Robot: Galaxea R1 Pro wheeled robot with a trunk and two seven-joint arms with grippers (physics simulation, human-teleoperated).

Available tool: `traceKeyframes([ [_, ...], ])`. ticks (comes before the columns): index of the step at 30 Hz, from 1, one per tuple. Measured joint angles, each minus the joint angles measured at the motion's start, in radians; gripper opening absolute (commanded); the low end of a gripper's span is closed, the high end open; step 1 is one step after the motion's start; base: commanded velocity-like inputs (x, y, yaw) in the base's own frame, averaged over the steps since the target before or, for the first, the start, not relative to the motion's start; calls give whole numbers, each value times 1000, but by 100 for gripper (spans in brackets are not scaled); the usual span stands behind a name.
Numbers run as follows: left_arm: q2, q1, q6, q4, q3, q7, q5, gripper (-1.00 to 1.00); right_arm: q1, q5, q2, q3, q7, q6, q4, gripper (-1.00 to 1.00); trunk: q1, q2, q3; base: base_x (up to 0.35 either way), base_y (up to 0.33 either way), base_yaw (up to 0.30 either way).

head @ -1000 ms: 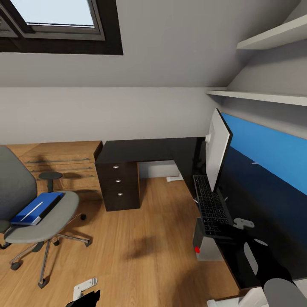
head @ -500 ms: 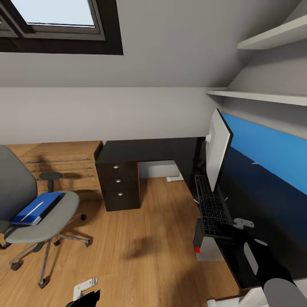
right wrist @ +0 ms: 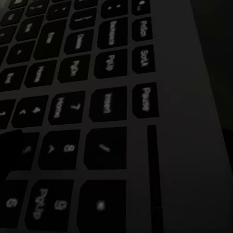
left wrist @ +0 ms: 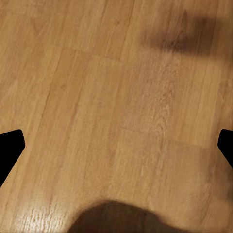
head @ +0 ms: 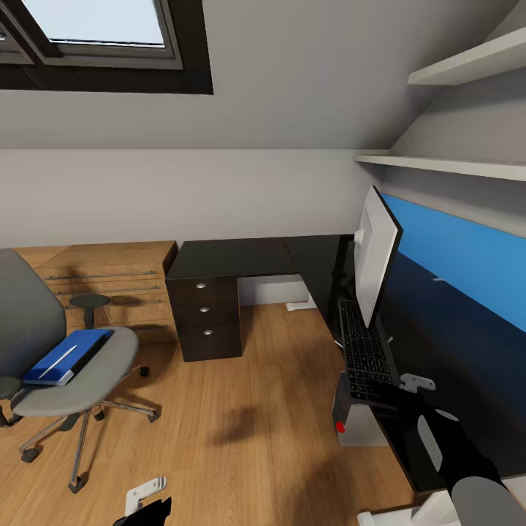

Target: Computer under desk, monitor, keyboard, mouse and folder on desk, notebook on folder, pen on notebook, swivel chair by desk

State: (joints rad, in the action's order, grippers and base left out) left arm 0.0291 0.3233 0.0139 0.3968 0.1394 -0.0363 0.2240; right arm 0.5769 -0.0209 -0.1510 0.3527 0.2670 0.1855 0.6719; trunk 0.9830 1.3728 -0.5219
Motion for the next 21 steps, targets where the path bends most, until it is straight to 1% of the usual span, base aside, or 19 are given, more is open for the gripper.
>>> traceKeyframes([
  [8,0,0,0,-2,0,0,0,100,0,0,0,0,0,0,0,100,0,0,0,0,1,0],
  [14,0,0,0,-2,0,0,0,100,0,2,0,0,-1,-1,0,100,0,0,0,0,69,0],
  [21,0,0,0,-2,0,0,0,100,0,0,0,1,2,0,1,100,0,0,0,0,12,0],
])
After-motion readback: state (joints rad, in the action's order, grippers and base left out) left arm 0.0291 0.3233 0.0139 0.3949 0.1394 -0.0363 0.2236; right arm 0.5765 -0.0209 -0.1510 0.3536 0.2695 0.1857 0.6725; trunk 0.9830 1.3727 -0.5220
